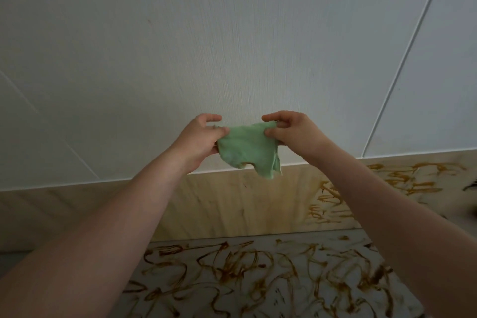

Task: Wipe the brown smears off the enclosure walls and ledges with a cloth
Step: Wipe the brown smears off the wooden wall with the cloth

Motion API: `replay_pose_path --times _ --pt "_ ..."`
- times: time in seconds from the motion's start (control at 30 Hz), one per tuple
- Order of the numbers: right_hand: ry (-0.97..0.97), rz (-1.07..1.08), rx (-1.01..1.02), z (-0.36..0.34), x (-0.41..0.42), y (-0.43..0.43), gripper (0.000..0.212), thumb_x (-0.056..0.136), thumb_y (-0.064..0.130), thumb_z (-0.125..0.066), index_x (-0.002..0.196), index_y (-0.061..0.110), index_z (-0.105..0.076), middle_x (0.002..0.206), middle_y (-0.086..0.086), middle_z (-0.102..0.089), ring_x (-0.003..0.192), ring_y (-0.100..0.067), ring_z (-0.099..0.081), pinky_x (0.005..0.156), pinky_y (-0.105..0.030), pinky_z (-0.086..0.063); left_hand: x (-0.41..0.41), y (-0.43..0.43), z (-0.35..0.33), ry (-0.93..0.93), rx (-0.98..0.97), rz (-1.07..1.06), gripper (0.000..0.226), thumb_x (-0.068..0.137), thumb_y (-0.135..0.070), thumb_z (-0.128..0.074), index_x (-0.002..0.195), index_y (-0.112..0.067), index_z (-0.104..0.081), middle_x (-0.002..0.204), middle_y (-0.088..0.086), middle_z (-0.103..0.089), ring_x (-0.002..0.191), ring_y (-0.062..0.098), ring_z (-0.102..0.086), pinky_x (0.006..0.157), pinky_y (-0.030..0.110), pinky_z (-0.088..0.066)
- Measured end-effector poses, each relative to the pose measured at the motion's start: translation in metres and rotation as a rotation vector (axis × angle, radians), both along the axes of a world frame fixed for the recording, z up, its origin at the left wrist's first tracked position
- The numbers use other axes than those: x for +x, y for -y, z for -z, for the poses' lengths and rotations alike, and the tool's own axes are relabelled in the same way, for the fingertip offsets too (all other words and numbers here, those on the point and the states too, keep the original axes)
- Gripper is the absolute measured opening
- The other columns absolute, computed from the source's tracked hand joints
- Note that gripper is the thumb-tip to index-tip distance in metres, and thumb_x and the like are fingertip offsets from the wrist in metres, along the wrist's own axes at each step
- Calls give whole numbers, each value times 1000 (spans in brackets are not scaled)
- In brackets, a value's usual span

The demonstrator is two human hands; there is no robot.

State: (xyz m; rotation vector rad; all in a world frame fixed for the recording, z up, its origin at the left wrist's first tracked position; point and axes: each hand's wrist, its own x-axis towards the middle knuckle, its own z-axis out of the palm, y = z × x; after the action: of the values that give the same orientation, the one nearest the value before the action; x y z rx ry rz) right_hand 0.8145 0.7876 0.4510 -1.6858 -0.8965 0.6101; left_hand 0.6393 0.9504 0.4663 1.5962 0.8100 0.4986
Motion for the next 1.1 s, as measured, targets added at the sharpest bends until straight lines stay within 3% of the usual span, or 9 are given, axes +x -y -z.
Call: replay_pose_path --times 0.13,0.27,0.37,0.53,0.7,0.8,0.9,0.97,1.1 --pt "386 2 -176 -11 5 2 32 94 22 -72 125 27 -71 106 7 -70 94 -11 -66 78 -14 -47 1 -1 -4 -184 364 96 32 93 -11 -75 124 -14 -66 111 4 -75 101 18 -73 95 35 -58" --pt "538 28 -193 -13 5 4 10 94 22 -69 102 28 -71 92 10 -62 82 -13 -61 65 -18 -42 2 -3 -12 -331 778 83 17 97 -25 -71 113 -17 -70 100 -4 -66 85 9 -61 72 19 -42" --pt "546 12 -157 -15 4 6 4 96 25 -68 98 22 -70 98 10 -59 86 -11 -59 73 -18 -45 3 -10 -13 -308 835 118 14 101 -28 -64 111 -19 -67 108 3 -54 92 17 -54 81 26 -39" --pt "86 -107 -45 -26 -11 8 19 104 21 -51 96 8 -63 93 -6 -65 89 -19 -66 84 -33 -61 6 -17 -11 -27 390 188 13 109 -35 -48 109 -26 -57 103 3 -62 101 32 -63 87 42 -51" --pt "-419 -244 221 -33 -16 -2 13 95 13 -48 88 4 -53 80 -8 -60 78 -23 -64 74 -39 -58 24 -12 -27 133 711 135 16 112 -38 -37 112 -28 -49 83 -9 -55 66 -2 -50 63 20 -41" --pt "-666 -321 302 -34 -9 -1 53 73 30 -67 114 0 -52 92 -17 -52 81 -31 -57 74 -39 -55 37 -11 -59 133 917 335 17 112 -37 -38 117 -29 -52 85 -1 -62 70 4 -56 63 19 -42" --pt "-808 -233 350 -30 -5 -11 42 89 37 -54 96 -2 -67 86 -19 -62 77 -31 -63 74 -37 -52 56 -3 -88 29 1089 644 21 111 -40 -39 122 -32 -54 97 -9 -66 83 -2 -60 72 8 -40" --pt "-867 -166 372 -17 -5 -24 35 92 35 -52 97 5 -69 88 -14 -67 83 -26 -67 75 -35 -57 73 4 -92 -44 1192 806 24 110 -45 -38 125 -35 -54 109 -10 -66 91 3 -60 83 17 -43" --pt "-1090 -200 332 46 -13 -29 49 102 41 -54 137 7 -57 126 -16 -62 124 -36 -54 105 -52 -45 110 5 -50 -266 1338 885 41 102 -60 -44 139 -41 -43 124 -3 -52 96 22 -61 83 38 -49"
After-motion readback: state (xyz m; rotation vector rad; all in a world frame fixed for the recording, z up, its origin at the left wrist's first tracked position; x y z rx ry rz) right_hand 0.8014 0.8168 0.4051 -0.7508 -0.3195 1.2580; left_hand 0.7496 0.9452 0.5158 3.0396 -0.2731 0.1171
